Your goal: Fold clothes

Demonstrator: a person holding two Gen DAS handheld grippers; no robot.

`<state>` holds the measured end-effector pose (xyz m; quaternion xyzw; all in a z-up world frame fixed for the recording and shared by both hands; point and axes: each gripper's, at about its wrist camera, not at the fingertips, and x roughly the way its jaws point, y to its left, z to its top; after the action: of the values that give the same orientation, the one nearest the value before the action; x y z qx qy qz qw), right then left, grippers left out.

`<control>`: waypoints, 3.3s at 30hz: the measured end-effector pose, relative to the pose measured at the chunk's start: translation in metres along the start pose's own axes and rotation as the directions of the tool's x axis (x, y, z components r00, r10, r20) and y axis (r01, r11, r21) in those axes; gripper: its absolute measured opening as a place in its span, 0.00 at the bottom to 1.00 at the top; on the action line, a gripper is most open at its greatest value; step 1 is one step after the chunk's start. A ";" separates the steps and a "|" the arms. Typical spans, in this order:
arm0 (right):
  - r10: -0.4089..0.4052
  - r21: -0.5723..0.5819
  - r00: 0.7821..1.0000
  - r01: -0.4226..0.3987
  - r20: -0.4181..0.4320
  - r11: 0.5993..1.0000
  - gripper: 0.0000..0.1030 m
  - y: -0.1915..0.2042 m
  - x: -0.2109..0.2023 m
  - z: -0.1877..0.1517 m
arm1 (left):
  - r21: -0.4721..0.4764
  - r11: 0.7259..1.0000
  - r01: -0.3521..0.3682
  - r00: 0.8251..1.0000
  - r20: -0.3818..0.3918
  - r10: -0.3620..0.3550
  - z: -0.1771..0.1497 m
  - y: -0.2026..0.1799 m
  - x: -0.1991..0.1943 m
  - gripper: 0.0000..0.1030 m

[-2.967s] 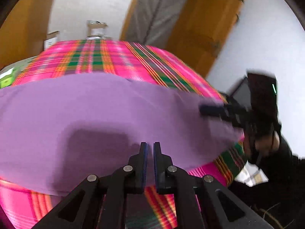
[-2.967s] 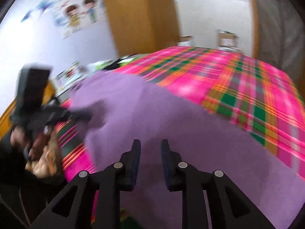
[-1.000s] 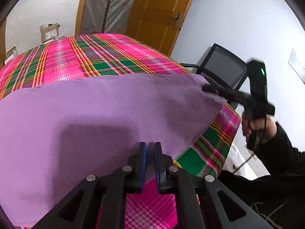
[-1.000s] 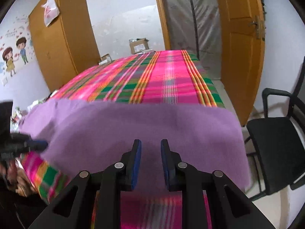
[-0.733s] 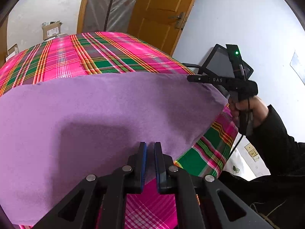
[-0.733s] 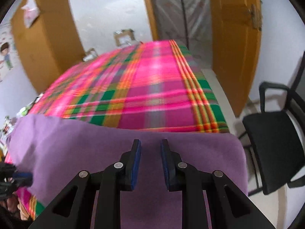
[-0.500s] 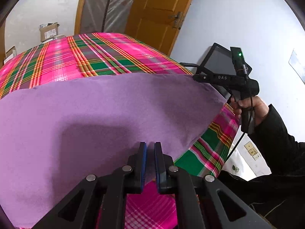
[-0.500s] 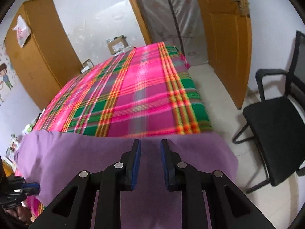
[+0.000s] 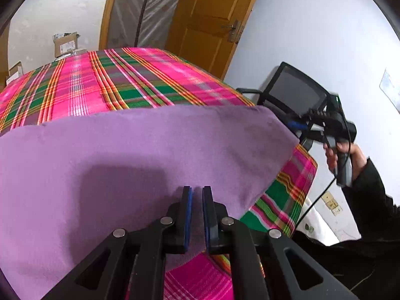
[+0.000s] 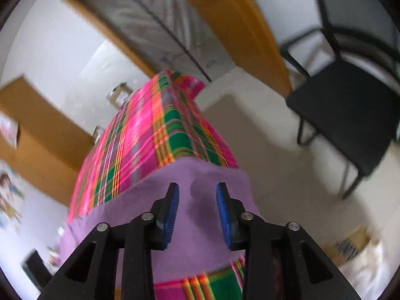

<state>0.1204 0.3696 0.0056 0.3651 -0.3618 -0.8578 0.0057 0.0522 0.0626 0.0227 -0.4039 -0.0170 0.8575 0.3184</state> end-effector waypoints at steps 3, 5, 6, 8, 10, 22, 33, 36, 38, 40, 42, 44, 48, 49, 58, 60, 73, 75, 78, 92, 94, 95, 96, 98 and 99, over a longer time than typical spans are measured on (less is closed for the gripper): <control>0.072 0.161 0.997 -0.064 -0.043 0.985 0.42 -0.026 -0.005 -0.007 | -0.018 1.000 -0.010 1.000 -0.017 0.009 0.000 0.005 0.006 0.07; 0.108 0.237 0.992 -0.092 -0.059 0.967 0.43 -0.037 -0.007 -0.014 | -0.024 1.000 -0.006 1.000 -0.022 0.005 -0.002 0.006 0.009 0.07; 0.122 0.266 0.991 -0.101 -0.063 0.959 0.43 -0.043 -0.009 -0.017 | -0.024 1.000 -0.007 1.000 -0.021 0.006 -0.003 0.006 0.009 0.07; 0.142 0.318 0.987 -0.112 -0.072 0.942 0.44 -0.055 -0.012 -0.023 | -0.025 1.000 -0.009 1.000 -0.022 0.009 -0.003 0.006 0.009 0.07; 0.164 0.366 0.982 -0.120 -0.090 0.923 0.44 -0.067 -0.013 -0.030 | -0.026 1.000 -0.011 1.000 -0.024 0.010 -0.002 0.005 0.009 0.08; 0.445 0.688 0.894 -0.295 -0.045 0.663 0.50 -0.120 0.023 -0.066 | -0.034 0.999 -0.028 0.999 -0.028 0.027 -0.002 0.003 0.009 0.08; 0.505 0.764 0.862 -0.359 0.049 0.537 0.51 -0.119 0.049 -0.057 | -0.053 0.998 -0.014 1.000 -0.022 0.013 -0.003 0.005 0.009 0.08; 0.511 0.714 0.854 -0.419 0.099 0.561 0.46 -0.112 0.041 -0.047 | -0.054 0.998 -0.012 1.000 -0.017 0.011 -0.004 0.006 0.009 0.08; 0.509 0.690 0.852 -0.444 0.127 0.571 0.46 -0.111 0.033 -0.044 | -0.057 0.998 -0.008 1.000 -0.015 0.007 -0.004 0.006 0.009 0.08; 0.501 0.688 0.854 -0.447 0.140 0.571 0.46 -0.111 0.031 -0.044 | -0.060 0.998 -0.003 1.000 -0.013 0.002 -0.004 0.008 0.010 0.08; 0.486 0.695 0.865 -0.427 0.126 0.579 0.46 -0.111 0.032 -0.045 | -0.062 0.998 0.001 1.000 -0.011 -0.001 -0.004 0.009 0.010 0.08; 0.476 0.702 0.874 -0.401 0.099 0.589 0.46 -0.109 0.035 -0.046 | -0.062 0.998 0.003 1.000 -0.009 -0.004 -0.005 0.009 0.010 0.09; 0.448 0.693 0.892 -0.358 0.057 0.626 0.35 -0.104 0.041 -0.043 | -0.065 0.998 0.005 1.000 -0.005 -0.005 -0.005 0.009 0.009 0.08; 0.441 0.686 0.895 -0.360 0.065 0.632 0.31 -0.103 0.040 -0.041 | -0.065 0.998 0.006 1.000 -0.005 -0.006 -0.006 0.009 0.009 0.08; 0.382 0.573 0.917 -0.376 0.116 0.728 0.09 -0.088 0.016 -0.022 | -0.074 0.997 0.018 1.000 0.003 -0.018 -0.007 0.011 0.008 0.08; 0.372 0.551 0.920 -0.375 0.122 0.745 0.09 -0.085 0.009 -0.022 | -0.070 0.997 0.014 1.000 0.002 -0.014 -0.007 0.010 0.008 0.09; 0.428 0.230 0.892 -0.451 0.145 0.862 0.09 0.005 -0.061 0.004 | -0.049 0.999 0.014 1.000 0.006 -0.013 -0.004 -0.001 0.004 0.09; 0.444 0.177 0.886 -0.462 0.132 0.869 0.08 0.024 -0.069 0.005 | -0.049 0.999 0.017 1.000 0.015 -0.016 -0.005 -0.002 0.001 0.09; 0.470 0.106 0.877 -0.479 0.098 0.871 0.07 0.054 -0.074 0.006 | -0.050 0.999 0.017 0.999 0.034 -0.016 -0.007 -0.002 -0.006 0.09; 0.533 -0.104 0.834 -0.548 -0.139 0.830 0.07 0.183 -0.030 -0.018 | -0.113 0.993 -0.031 0.994 0.103 0.042 -0.017 0.019 -0.038 0.09; 0.534 -0.116 0.825 -0.558 -0.182 0.822 0.07 0.196 -0.018 -0.028 | -0.122 0.992 -0.039 0.993 0.108 0.053 -0.019 0.023 -0.042 0.09; 0.534 -0.120 0.821 -0.562 -0.202 0.819 0.07 0.203 -0.011 -0.032 | -0.127 0.991 -0.044 0.992 0.111 0.058 -0.020 0.024 -0.045 0.09; 0.532 -0.125 0.817 -0.565 -0.223 0.815 0.07 0.211 -0.004 -0.037 | -0.132 0.990 -0.049 0.991 0.113 0.064 -0.021 0.026 -0.047 0.09; 0.524 -0.138 0.810 -0.569 -0.264 0.810 0.07 0.225 0.011 -0.047 | -0.145 0.987 -0.062 0.989 0.122 0.080 -0.022 0.032 -0.052 0.09; 0.517 -0.144 0.807 -0.569 -0.286 0.809 0.07 0.231 0.019 -0.051 | -0.152 0.986 -0.066 0.988 0.125 0.085 -0.023 0.034 -0.054 0.09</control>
<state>0.0802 0.1621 0.1141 0.3407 -0.3495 -0.8057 0.3357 0.0758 0.0005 0.0347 -0.3693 -0.0858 0.8900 0.2532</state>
